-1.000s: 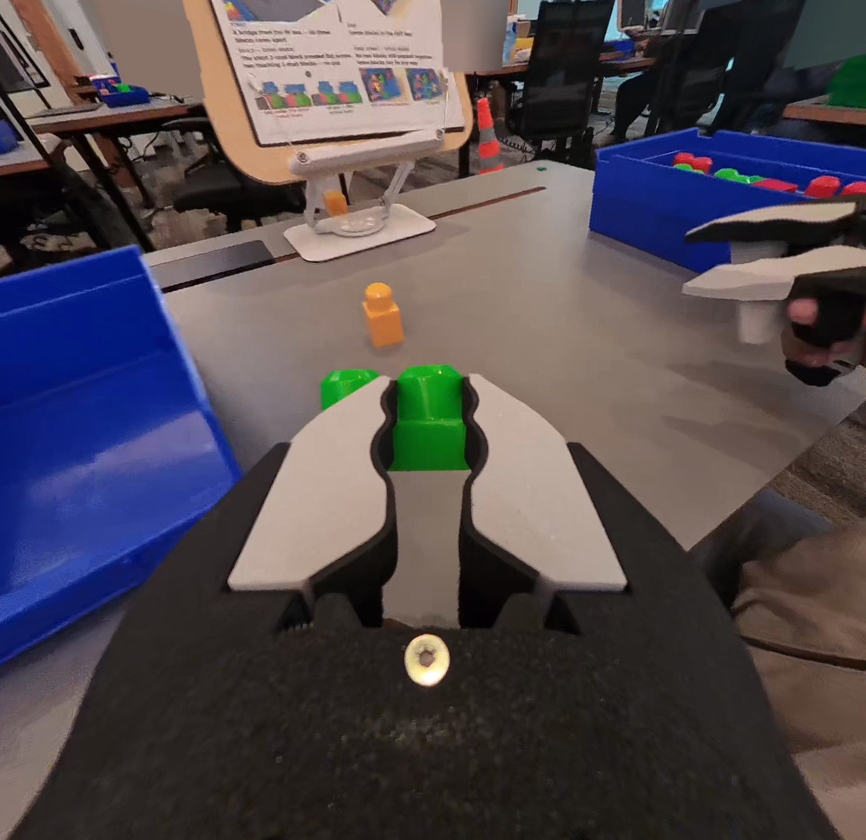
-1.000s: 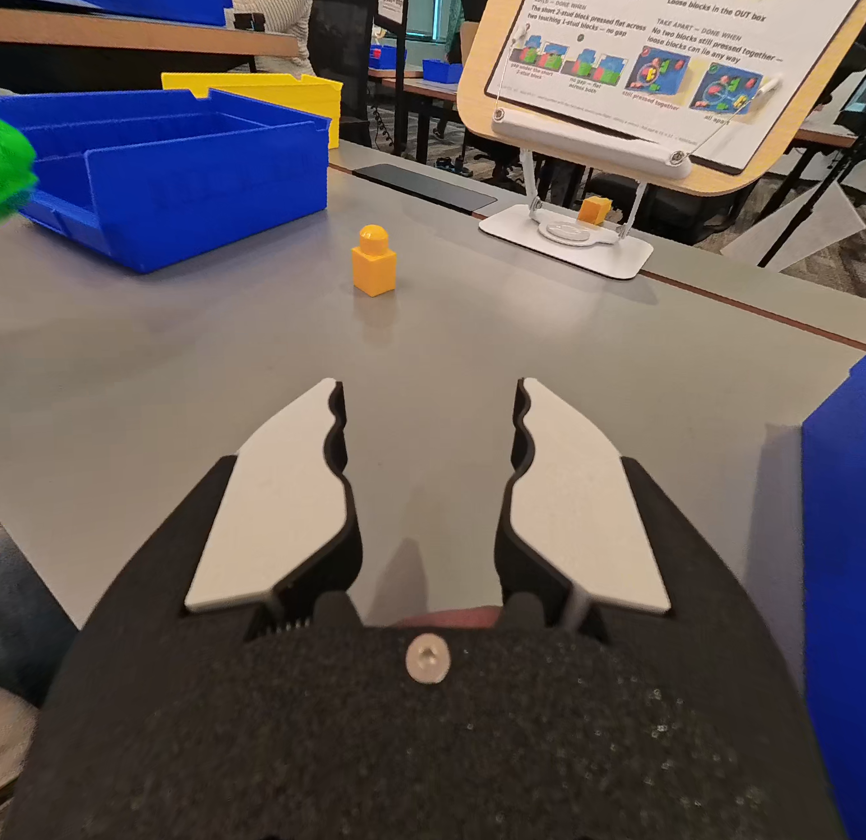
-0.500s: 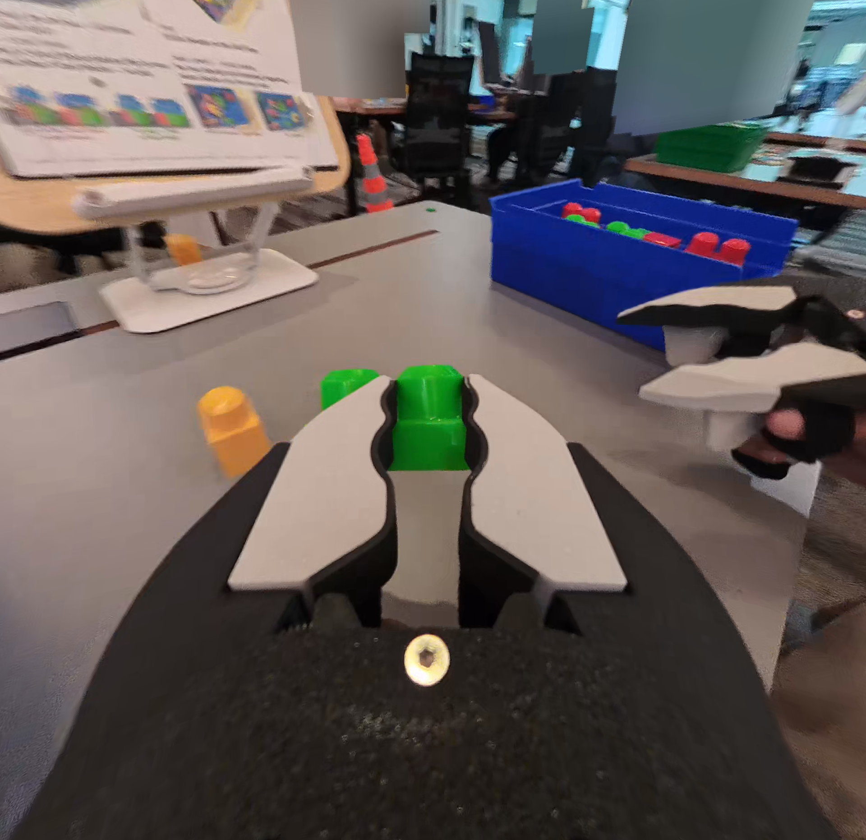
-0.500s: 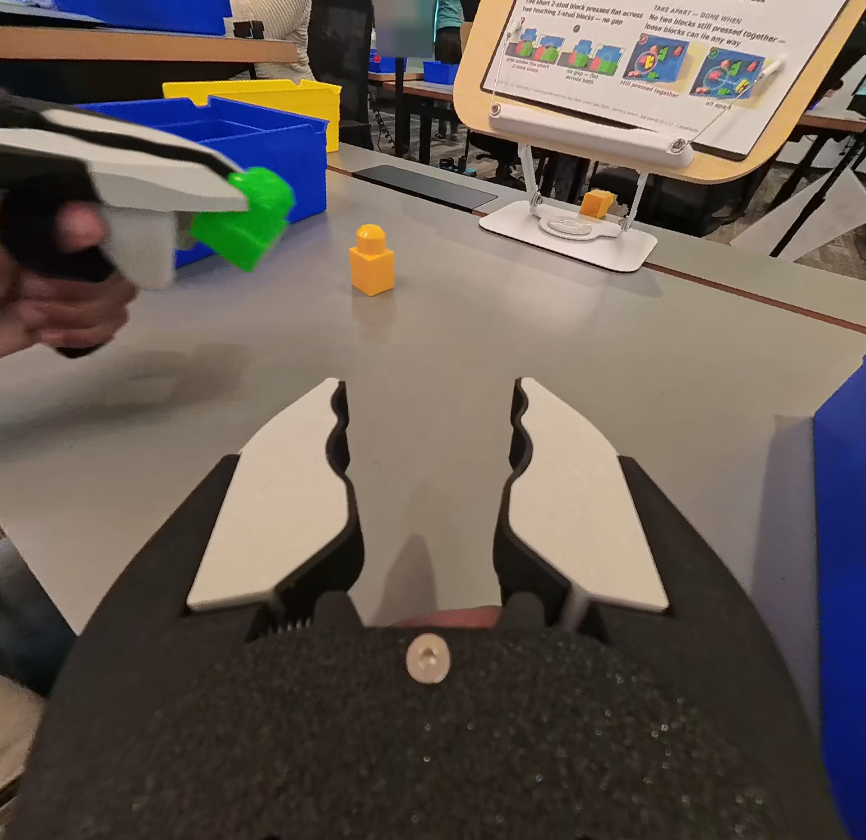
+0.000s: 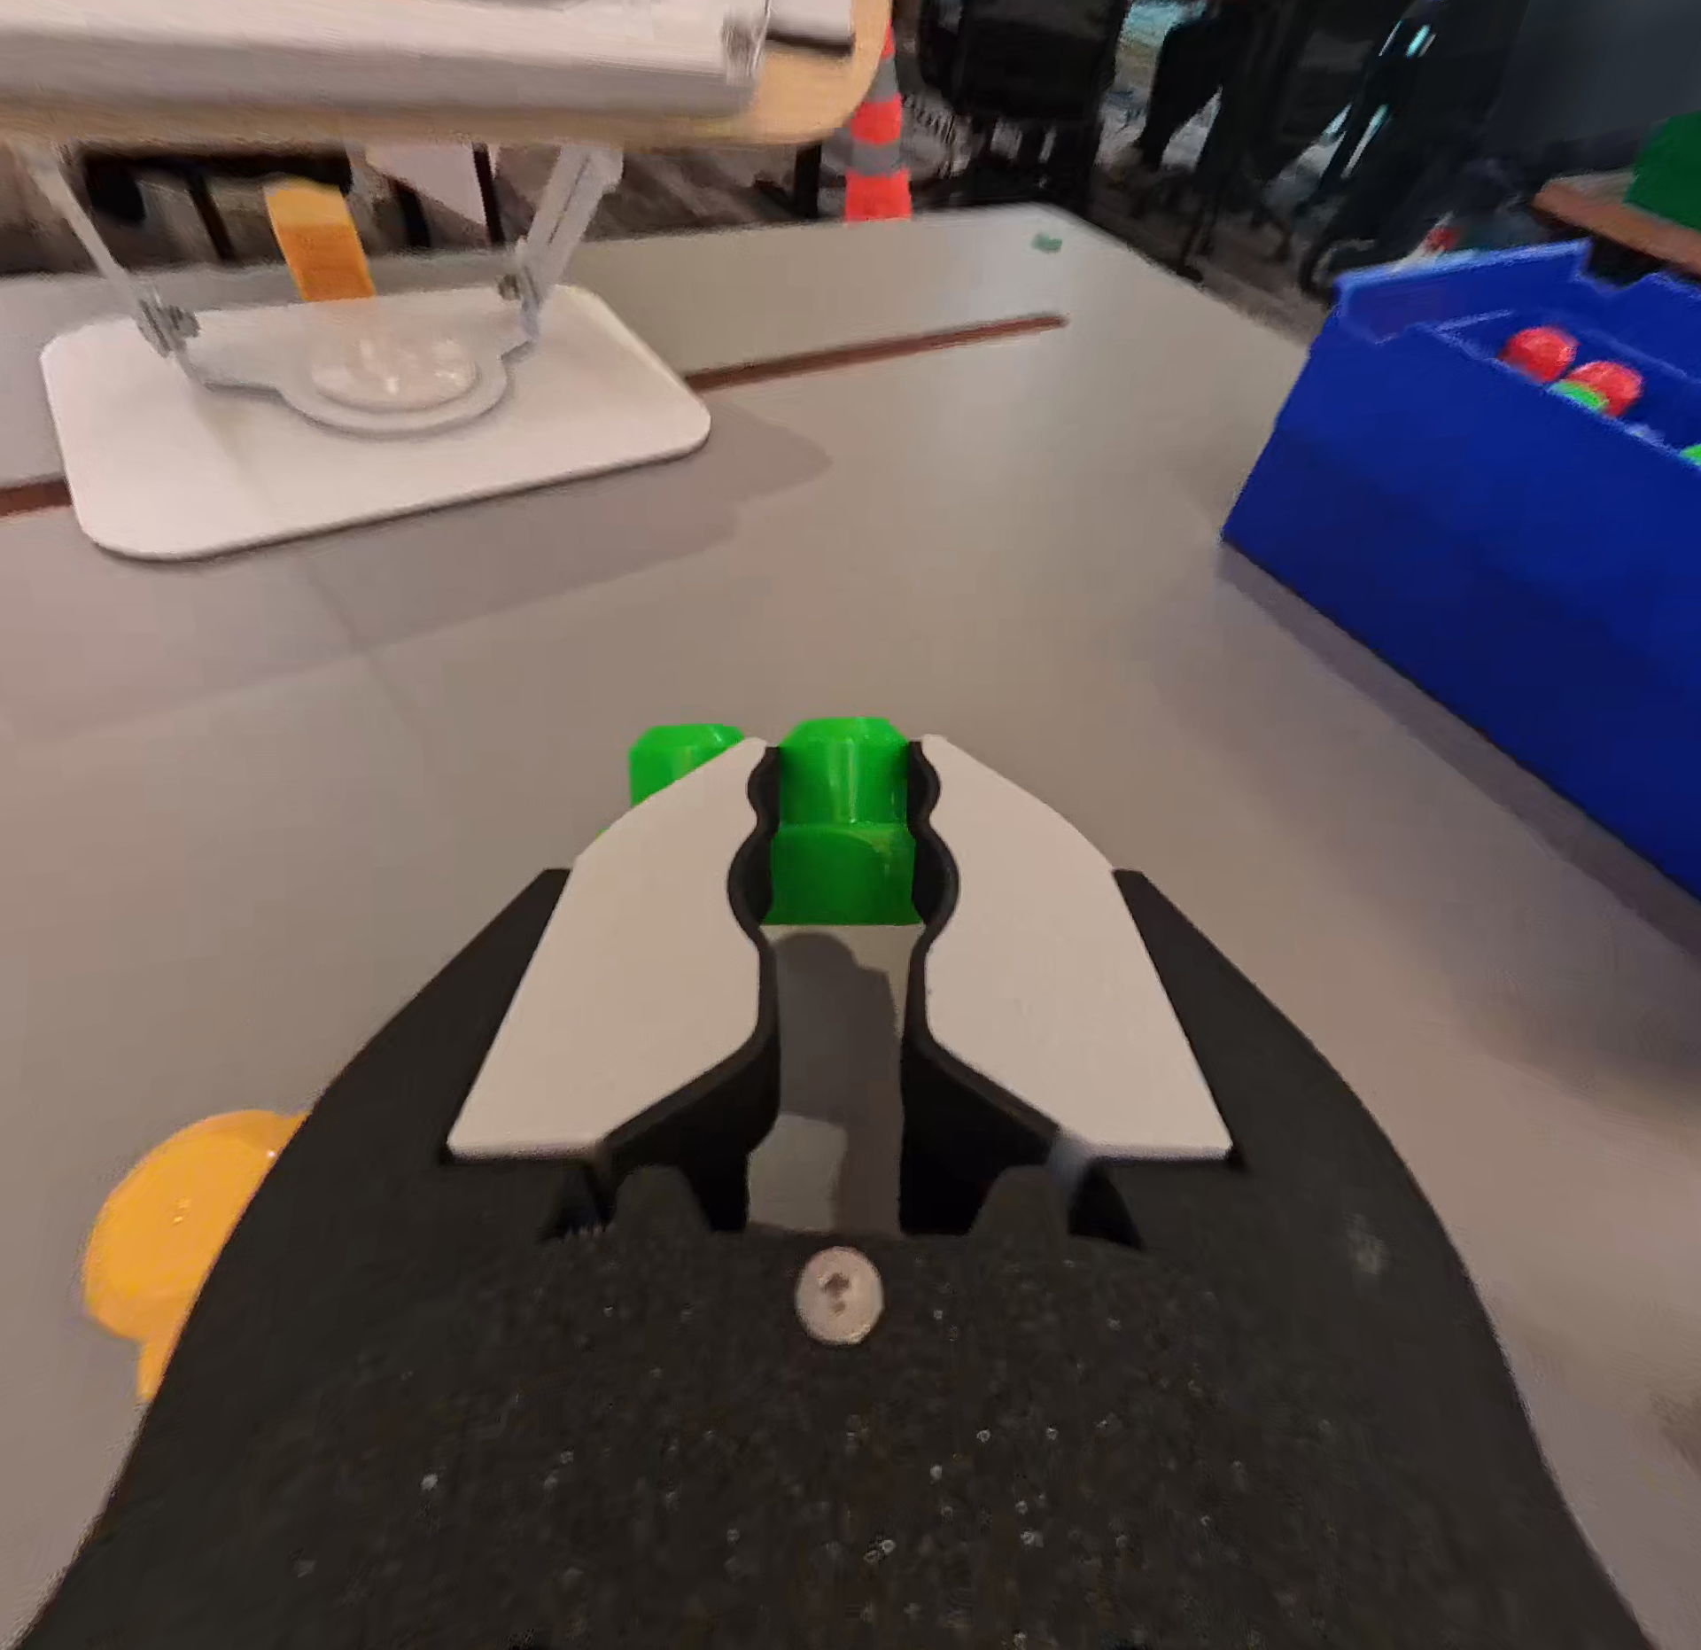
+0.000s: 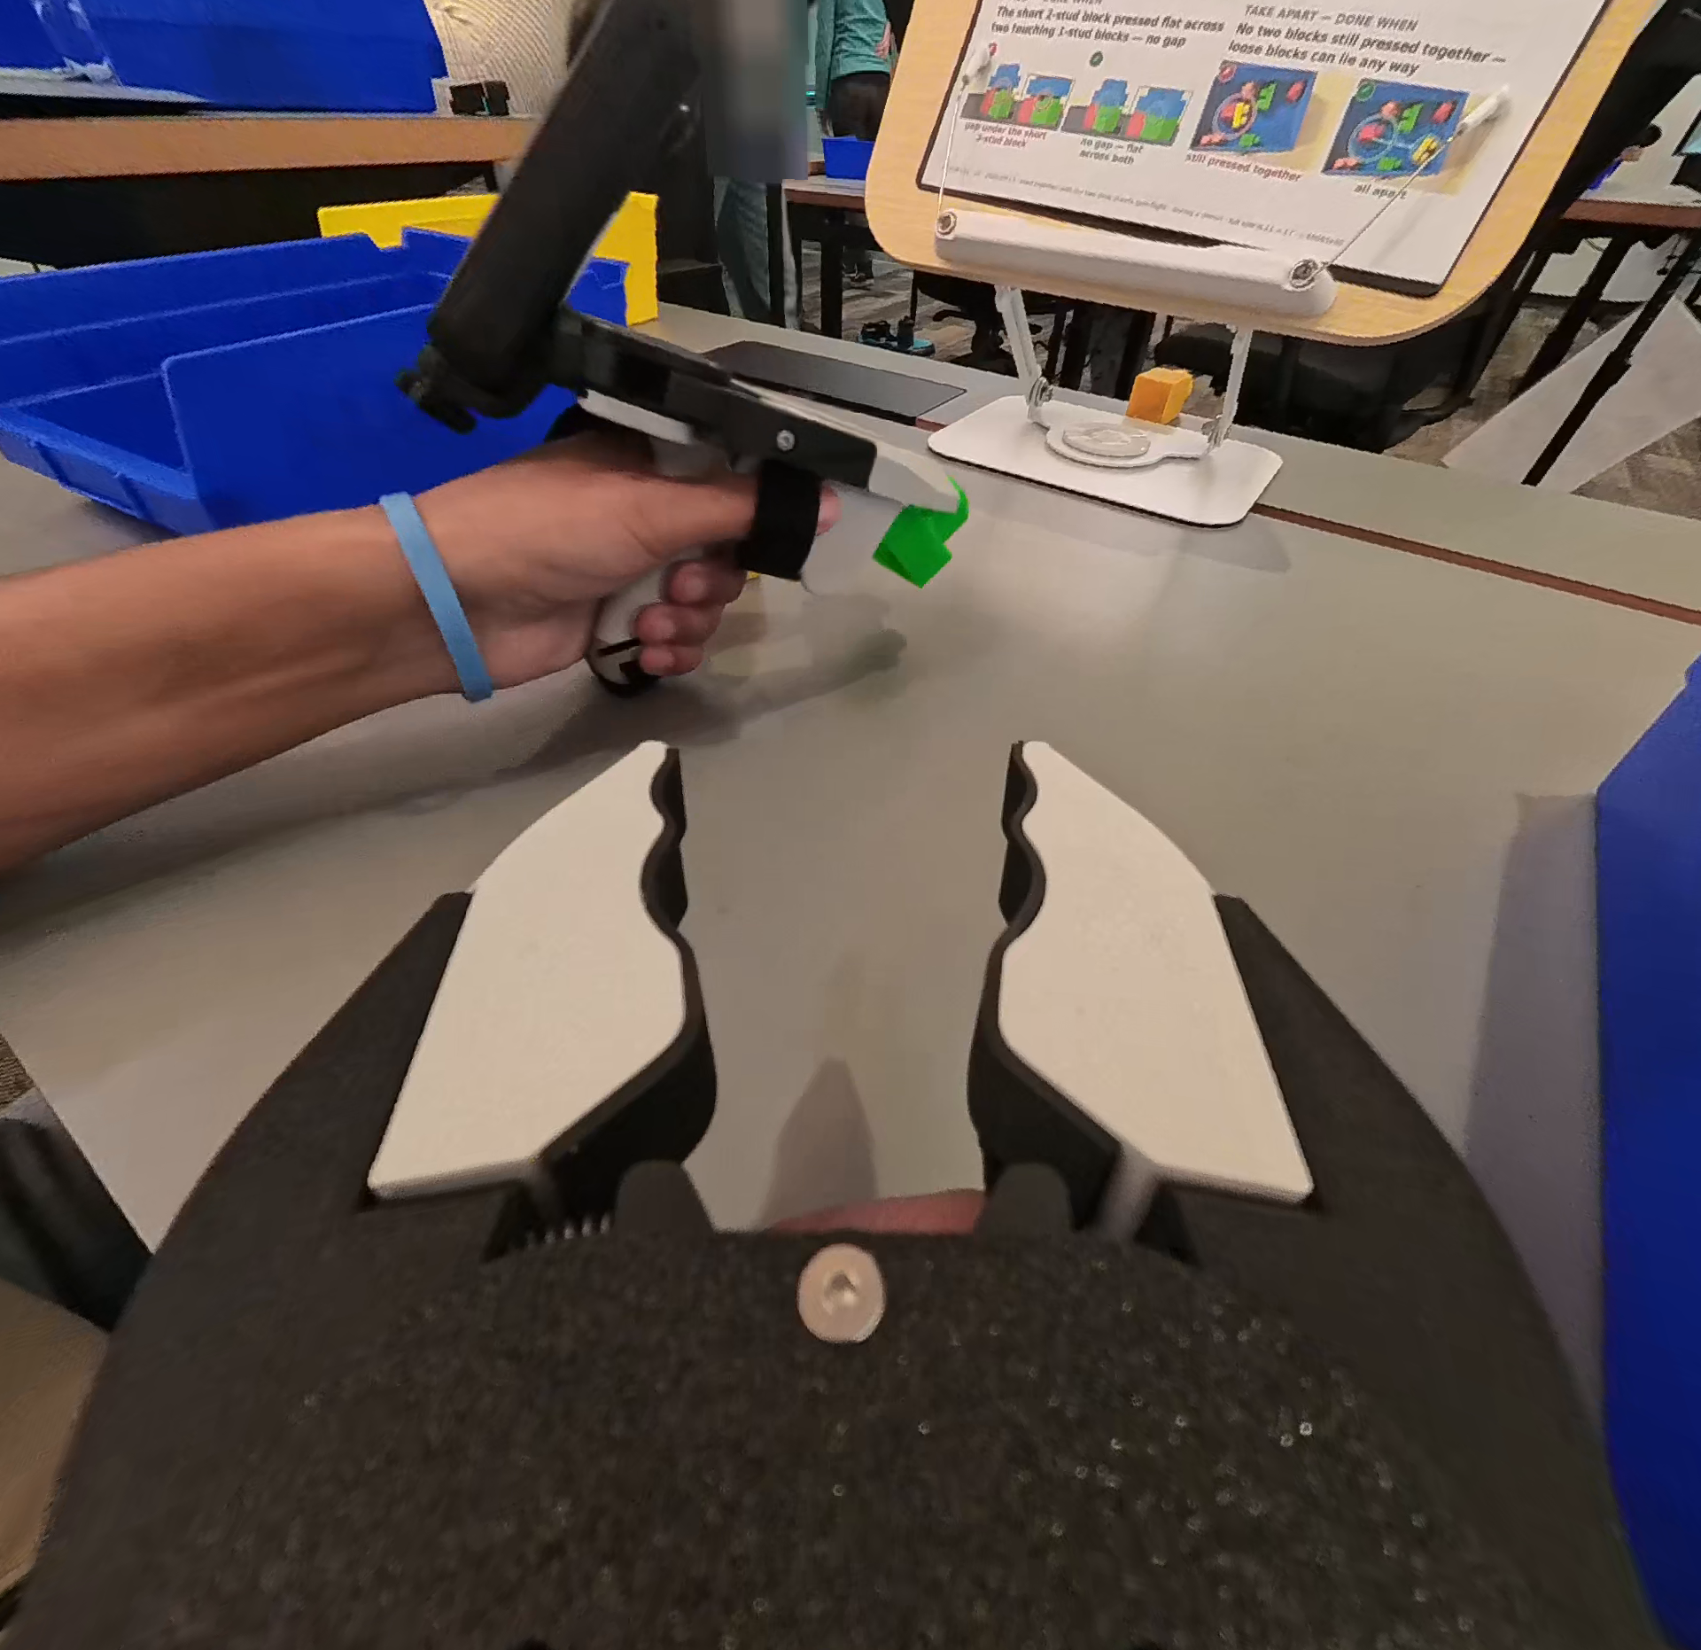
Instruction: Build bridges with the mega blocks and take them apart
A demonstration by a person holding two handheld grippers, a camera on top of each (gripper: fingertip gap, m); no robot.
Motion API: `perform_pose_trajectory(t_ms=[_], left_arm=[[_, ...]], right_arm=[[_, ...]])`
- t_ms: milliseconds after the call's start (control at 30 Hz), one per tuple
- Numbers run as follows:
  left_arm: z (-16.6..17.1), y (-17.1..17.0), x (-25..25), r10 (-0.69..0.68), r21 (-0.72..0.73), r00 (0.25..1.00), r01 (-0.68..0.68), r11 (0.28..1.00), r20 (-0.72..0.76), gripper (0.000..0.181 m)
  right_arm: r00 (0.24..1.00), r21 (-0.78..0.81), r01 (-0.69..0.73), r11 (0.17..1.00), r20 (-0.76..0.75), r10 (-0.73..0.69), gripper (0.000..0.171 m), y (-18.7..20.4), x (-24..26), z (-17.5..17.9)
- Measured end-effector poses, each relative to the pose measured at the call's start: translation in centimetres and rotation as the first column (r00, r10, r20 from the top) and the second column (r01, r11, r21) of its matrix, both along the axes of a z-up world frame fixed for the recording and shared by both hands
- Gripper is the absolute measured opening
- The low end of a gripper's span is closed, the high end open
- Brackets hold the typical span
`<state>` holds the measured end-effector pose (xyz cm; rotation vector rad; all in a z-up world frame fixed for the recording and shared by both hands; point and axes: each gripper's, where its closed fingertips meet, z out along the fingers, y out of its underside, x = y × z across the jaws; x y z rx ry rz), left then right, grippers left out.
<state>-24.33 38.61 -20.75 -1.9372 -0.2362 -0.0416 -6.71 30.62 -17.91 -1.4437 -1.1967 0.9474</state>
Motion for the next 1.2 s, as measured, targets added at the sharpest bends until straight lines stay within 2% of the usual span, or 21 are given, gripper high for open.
perform_pose_trajectory(t_ms=[300,1200], left_arm=[[-2.2,1.1,0.0,-0.013,-0.127,0.998,0.021,0.992,0.060,0.026],[-2.9,-1.3,0.6,-0.001,-0.179,0.997,0.014,0.984,0.076,0.022]], right_arm=[[1.000,-0.018,-0.007,1.000,0.001,0.007,0.067,0.1,0.1,-0.2],[1.000,-0.017,0.004,1.000,0.001,-0.004,0.067,0.3,0.4,0.0]])
